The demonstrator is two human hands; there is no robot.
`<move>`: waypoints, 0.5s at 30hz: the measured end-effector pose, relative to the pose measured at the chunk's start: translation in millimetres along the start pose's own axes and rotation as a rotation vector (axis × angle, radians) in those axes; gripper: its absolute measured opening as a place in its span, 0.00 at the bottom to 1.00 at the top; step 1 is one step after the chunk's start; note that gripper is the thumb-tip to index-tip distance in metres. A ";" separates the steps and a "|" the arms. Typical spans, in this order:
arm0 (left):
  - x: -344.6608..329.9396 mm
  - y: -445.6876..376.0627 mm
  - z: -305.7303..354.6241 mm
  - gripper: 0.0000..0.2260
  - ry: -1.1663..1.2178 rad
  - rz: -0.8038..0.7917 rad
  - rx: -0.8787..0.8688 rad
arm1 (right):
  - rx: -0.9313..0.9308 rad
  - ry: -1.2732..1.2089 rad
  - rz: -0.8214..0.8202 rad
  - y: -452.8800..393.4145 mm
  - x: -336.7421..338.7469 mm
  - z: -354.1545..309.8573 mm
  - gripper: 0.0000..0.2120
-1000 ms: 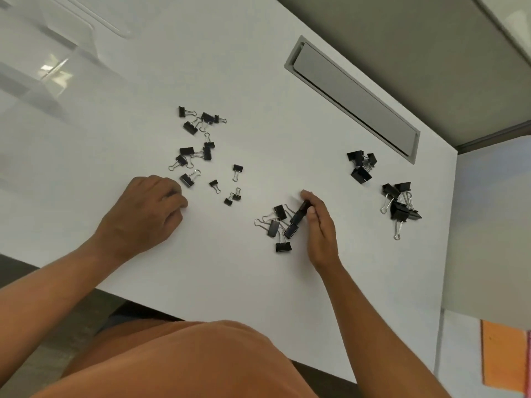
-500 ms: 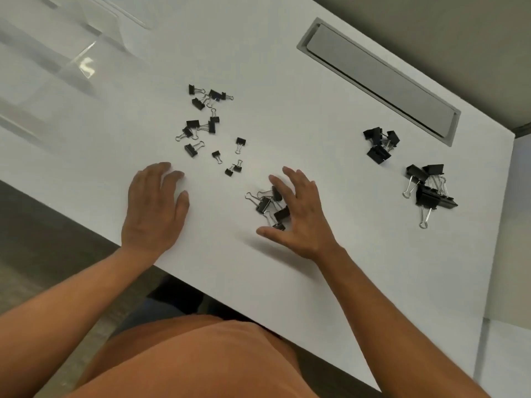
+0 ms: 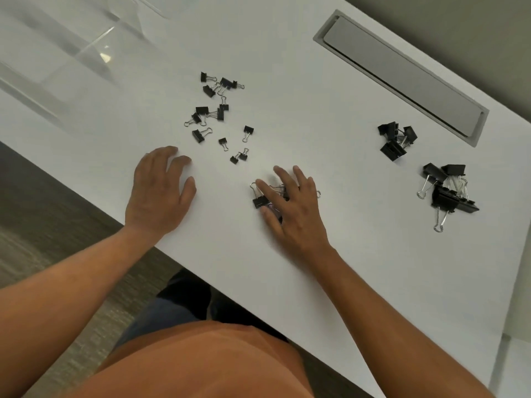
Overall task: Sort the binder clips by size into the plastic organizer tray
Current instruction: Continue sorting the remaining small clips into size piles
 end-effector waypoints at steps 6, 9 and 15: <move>1.4 -0.5 1.8 0.18 0.005 0.000 0.012 | 0.069 -0.021 0.011 -7.8 -4.9 5.6 0.14; 1.2 -0.6 1.8 0.18 0.007 0.006 0.018 | 0.072 -0.043 0.104 -19.0 -3.7 18.1 0.12; -0.6 -1.3 0.8 0.18 0.021 0.008 0.037 | -0.003 -0.055 0.161 -63.6 29.5 66.3 0.11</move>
Point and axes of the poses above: each hand's wrist, its own y-axis away from the middle knuckle, its own x-axis out of the back of the hand, z = x × y, the point moved 2 cm from there along -y, towards the middle knuckle, and after that the axes turned 15 degrees about -z, right-handed, at the moved point
